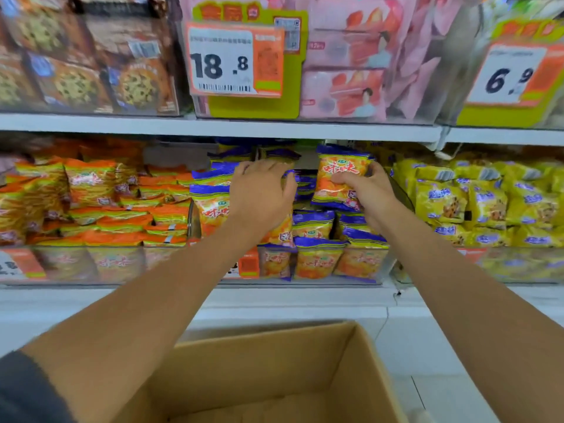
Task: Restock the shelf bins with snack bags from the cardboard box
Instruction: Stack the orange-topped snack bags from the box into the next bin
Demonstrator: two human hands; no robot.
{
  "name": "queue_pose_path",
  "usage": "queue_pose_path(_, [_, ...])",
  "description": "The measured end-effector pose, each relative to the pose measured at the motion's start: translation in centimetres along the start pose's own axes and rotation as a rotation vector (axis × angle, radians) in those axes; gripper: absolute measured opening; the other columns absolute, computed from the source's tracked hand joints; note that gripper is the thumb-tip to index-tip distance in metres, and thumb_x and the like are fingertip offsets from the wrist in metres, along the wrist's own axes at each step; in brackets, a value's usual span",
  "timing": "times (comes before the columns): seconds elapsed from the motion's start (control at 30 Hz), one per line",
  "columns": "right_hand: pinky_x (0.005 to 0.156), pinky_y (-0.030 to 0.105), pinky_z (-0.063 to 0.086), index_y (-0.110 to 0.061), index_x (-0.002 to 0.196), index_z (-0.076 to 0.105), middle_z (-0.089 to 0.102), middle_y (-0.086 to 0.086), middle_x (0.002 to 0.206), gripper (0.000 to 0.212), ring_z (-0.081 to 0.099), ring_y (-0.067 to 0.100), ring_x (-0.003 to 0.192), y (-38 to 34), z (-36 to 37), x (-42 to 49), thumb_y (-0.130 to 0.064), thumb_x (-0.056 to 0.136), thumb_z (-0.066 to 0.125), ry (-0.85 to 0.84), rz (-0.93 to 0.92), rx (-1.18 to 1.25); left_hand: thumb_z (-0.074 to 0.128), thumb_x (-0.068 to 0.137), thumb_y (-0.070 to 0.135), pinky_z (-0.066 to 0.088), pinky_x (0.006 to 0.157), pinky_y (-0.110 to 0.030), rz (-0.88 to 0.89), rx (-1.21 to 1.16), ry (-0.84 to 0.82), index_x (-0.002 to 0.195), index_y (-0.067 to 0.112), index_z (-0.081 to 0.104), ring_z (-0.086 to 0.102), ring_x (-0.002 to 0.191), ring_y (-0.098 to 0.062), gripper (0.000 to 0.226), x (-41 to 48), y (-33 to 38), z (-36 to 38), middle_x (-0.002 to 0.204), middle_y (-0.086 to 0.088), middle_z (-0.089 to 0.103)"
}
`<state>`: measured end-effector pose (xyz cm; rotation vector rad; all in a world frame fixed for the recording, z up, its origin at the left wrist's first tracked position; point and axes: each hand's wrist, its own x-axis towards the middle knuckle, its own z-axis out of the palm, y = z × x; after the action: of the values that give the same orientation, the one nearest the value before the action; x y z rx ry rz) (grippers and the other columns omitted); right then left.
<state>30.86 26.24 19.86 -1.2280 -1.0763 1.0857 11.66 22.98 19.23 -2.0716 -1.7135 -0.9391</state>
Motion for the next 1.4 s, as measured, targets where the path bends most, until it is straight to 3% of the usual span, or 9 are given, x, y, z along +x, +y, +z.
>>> queue_pose_path(0.13, [0.069,0.032,0.055,-0.012,0.092,0.058,0.068,0.014,0.107,0.035,0.068,0.026,0.092,0.2,1.6,5.3,-0.018,0.070,0.084,0.031,-0.016,-0.111,0.028,0.087,0.037,0.036,0.103,-0.036,-0.036,-0.014,0.100,0.105,0.017,0.074,0.066,0.094,-0.024,0.053,0.1,-0.4,0.9,0.101,-0.003,0.074])
queue_pose_path(0.23, [0.083,0.027,0.052,-0.011,0.117,0.058,0.063,0.002,0.118,0.051,0.062,0.017,0.100,0.3,2.8,8.1,-0.027,0.074,0.081,-0.012,0.058,-0.188,0.031,0.086,0.036,0.038,0.103,-0.036,-0.031,-0.029,0.147,0.104,0.017,0.075,0.066,0.091,-0.023,0.052,0.0,-0.3,1.1,0.098,-0.003,0.075])
queue_pose_path(0.37, [0.090,0.042,0.054,-0.024,0.114,0.060,0.071,0.002,0.110,0.075,0.066,0.023,0.102,2.1,4.0,11.3,-0.033,0.042,0.081,-0.145,0.041,-0.212,0.036,0.086,0.035,0.040,0.103,-0.037,-0.027,-0.011,0.182,0.103,0.017,0.076,0.067,0.091,-0.023,0.047,-0.1,-0.3,1.3,0.097,-0.003,0.075])
queue_pose_path(0.57, [0.063,0.024,0.044,-0.018,0.104,0.054,0.058,-0.001,0.086,0.019,0.054,0.016,0.079,1.9,6.1,11.2,-0.013,0.086,0.055,0.001,-0.074,-0.186,0.036,0.084,0.035,0.041,0.103,-0.037,-0.037,-0.007,0.191,0.103,0.016,0.076,0.067,0.088,-0.023,0.048,-0.3,-0.1,1.4,0.093,-0.004,0.075])
queue_pose_path(0.8, [0.057,0.023,0.046,-0.013,0.138,0.043,0.060,0.003,0.107,0.061,0.056,0.011,0.084,2.7,5.9,11.3,-0.002,0.080,0.061,0.015,-0.194,-0.333,0.035,0.084,0.035,0.042,0.103,-0.038,-0.043,-0.024,0.188,0.103,0.015,0.076,0.067,0.088,-0.023,0.049,-0.4,0.0,1.2,0.093,-0.005,0.075])
queue_pose_path(0.9, [0.069,0.035,0.057,-0.022,0.152,0.013,0.046,0.012,0.138,0.103,0.061,0.023,0.105,2.7,4.9,11.3,-0.010,0.072,0.076,-0.015,-0.302,-0.435,0.035,0.084,0.034,0.042,0.102,-0.038,-0.046,-0.032,0.187,0.102,0.014,0.076,0.067,0.086,-0.024,0.049,-0.4,0.1,1.1,0.091,-0.005,0.075])
queue_pose_path(1.03, [0.089,0.021,0.044,-0.016,0.143,0.040,0.049,0.014,0.131,0.073,0.052,0.022,0.116,3.2,3.5,10.2,-0.010,0.079,0.075,-0.108,-0.487,-0.677,0.035,0.085,0.035,0.043,0.102,-0.040,-0.052,-0.043,0.180,0.104,0.014,0.076,0.067,0.088,-0.026,0.050,-0.4,0.1,1.0,0.093,-0.006,0.075])
queue_pose_path(1.13, [0.090,0.013,0.038,-0.014,0.146,0.036,0.047,0.008,0.133,0.083,0.048,0.017,0.119,3.4,3.2,9.9,-0.009,0.075,0.079,-0.207,-0.504,-0.704,0.034,0.084,0.035,0.043,0.103,-0.041,-0.059,-0.051,0.161,0.106,0.013,0.075,0.066,0.088,-0.026,0.051,-0.4,0.3,0.8,0.094,-0.007,0.075])
queue_pose_path(1.4, [0.107,0.037,0.041,-0.018,0.149,0.033,0.044,0.012,0.145,0.088,0.044,0.028,0.131,4.0,3.4,10.2,-0.016,0.075,0.081,-0.183,-0.563,-0.845,0.032,0.084,0.035,0.041,0.105,-0.040,-0.049,-0.037,0.137,0.109,0.013,0.074,0.067,0.087,-0.026,0.054,-0.5,0.2,0.7,0.094,-0.007,0.075])
